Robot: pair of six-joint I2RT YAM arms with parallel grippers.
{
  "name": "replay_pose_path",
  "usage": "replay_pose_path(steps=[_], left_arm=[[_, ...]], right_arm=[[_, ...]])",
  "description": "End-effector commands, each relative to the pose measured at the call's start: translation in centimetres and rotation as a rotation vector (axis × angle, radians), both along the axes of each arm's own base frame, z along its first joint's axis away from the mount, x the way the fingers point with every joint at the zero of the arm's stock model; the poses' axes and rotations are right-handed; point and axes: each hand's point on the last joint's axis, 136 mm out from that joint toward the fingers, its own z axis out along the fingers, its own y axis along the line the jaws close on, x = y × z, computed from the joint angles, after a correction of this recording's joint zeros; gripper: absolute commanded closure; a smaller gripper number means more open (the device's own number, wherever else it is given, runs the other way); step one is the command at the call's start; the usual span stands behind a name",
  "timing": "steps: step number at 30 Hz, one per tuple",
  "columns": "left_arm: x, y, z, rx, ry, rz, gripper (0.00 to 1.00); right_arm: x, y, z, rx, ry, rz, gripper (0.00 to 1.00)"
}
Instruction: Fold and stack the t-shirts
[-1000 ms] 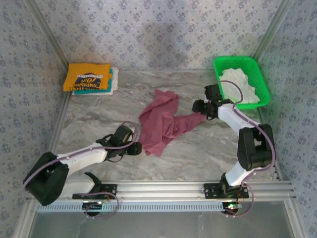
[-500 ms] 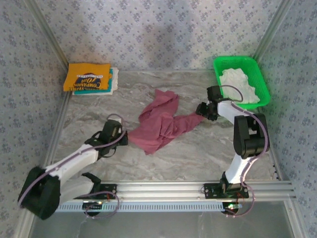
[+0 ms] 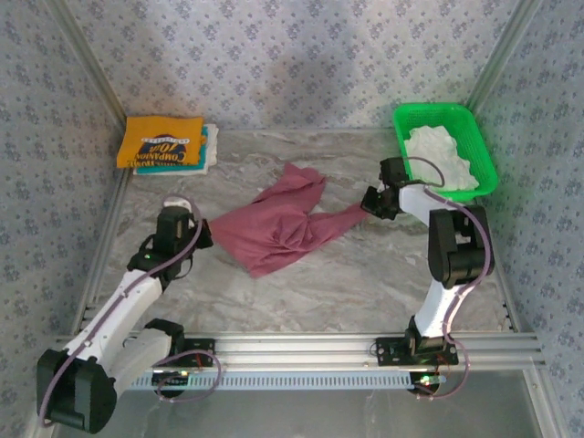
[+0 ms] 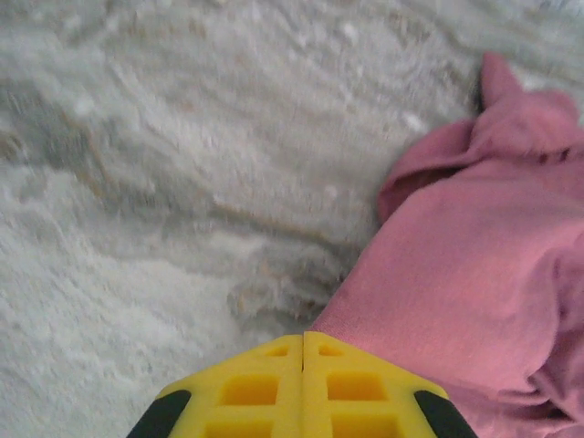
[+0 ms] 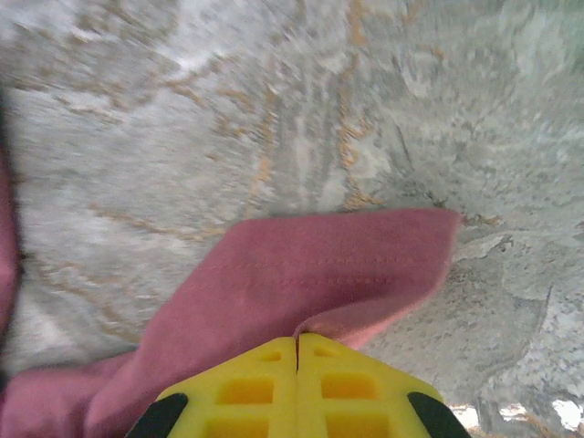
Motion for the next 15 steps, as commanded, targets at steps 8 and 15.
replay_pose_path(steps=[8,15], left_arm=[[1.8,0.2,14.9,0.079,-0.297,-0.071,1.0],[-0.6,0.0,24.3,0.081,-0.469,-0.125,1.0]], right_arm=[[-0.3,-0.8,17.9,0.041,-0.406,0.019,1.0],[-5.7,-1.5,29.8,-0.033,-0.698,0.036,1.0]])
